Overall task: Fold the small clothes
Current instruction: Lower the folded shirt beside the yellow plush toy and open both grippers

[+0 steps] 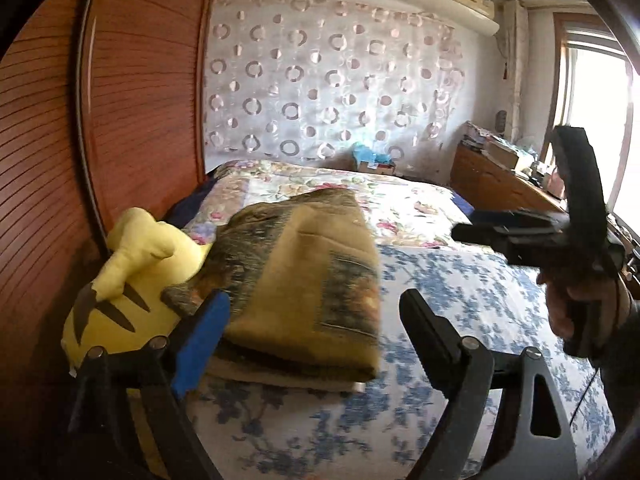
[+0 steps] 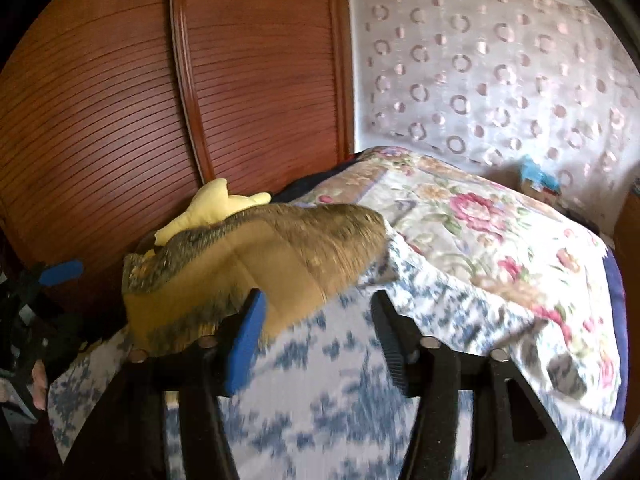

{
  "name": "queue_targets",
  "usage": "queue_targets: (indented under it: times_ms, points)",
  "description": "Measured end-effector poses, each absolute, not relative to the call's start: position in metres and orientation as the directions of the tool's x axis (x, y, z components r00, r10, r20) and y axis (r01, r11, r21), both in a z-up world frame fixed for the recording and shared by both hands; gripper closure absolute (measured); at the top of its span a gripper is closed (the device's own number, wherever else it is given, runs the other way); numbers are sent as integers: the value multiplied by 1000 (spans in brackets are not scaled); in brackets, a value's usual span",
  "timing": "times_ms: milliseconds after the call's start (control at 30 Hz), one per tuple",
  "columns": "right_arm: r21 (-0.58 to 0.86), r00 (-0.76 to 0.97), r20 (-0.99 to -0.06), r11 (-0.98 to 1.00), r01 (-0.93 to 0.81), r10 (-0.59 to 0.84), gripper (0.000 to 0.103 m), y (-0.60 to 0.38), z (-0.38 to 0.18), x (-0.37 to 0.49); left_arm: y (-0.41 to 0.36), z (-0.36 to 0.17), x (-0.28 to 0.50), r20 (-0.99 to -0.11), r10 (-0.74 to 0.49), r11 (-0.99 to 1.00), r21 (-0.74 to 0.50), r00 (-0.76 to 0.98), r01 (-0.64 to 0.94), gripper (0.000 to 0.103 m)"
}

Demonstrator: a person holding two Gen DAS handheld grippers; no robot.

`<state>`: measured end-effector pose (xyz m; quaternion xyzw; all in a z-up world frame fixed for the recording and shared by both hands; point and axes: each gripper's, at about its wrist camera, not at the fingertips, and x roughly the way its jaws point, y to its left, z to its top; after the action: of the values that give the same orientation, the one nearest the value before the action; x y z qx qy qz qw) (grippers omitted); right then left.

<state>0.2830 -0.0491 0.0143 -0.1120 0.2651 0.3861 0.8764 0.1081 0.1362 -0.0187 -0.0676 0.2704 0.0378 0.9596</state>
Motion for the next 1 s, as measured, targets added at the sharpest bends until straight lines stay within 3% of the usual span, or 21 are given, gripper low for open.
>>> queue_targets:
  times_ms: [233, 633, 1000]
  points:
    - [16, 639, -524, 756, -654, 563, 26, -101, 7, 215, 96, -17, 103, -519, -11, 996, -82, 854, -37, 16]
    - [79, 804, -416, 897, -434, 426, 26, -178, 35, 105, 27, 17, 77, -453, -75, 997, -52, 888, 58, 16]
    - [77, 881, -307, 932, -354, 360, 26, -203, 72, 26, 3, 50, 58, -410, -58, 998, -27, 910, 52, 16]
